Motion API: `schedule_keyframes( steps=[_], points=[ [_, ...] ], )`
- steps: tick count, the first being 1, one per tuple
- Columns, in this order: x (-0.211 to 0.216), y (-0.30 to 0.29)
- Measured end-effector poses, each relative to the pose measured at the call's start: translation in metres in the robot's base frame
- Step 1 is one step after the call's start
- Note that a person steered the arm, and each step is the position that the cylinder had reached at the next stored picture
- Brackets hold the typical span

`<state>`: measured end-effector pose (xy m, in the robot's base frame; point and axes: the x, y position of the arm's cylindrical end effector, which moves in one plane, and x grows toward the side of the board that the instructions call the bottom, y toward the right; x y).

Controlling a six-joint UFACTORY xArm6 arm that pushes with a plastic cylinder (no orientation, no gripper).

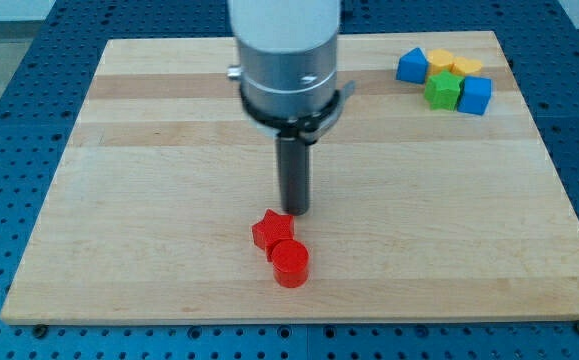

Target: Point your arm to the top right

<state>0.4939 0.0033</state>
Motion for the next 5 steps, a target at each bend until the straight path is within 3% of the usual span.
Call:
schedule_keyframes(
  steps=[2,4,5],
  points=[
    [-0.015,0.024],
    [-0.016,0.115],
    [-0.016,0.115]
  ],
)
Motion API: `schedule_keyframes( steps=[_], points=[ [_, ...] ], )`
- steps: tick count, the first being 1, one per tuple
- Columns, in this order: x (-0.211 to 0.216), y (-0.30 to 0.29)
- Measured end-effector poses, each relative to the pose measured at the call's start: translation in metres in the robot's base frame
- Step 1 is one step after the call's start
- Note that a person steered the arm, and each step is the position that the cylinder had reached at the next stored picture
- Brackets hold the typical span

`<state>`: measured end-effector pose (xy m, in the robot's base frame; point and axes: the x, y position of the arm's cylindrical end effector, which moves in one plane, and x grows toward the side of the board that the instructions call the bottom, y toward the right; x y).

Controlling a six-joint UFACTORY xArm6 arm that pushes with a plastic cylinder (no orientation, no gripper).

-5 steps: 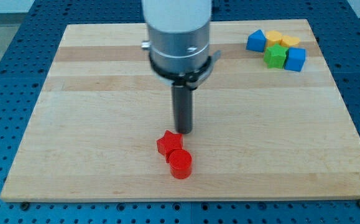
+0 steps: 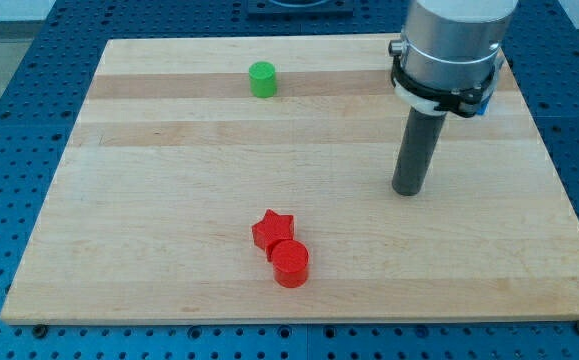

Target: Point your arm to the top right

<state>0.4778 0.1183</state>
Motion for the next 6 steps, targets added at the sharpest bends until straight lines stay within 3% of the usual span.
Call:
schedule_keyframes(
  steps=[2,3,4,5,6],
  points=[
    [-0.001,0.144],
    [-0.001,0.155],
    [-0.052,0.172],
    [-0.157,0.175],
    [-0.182,0.175]
  ],
)
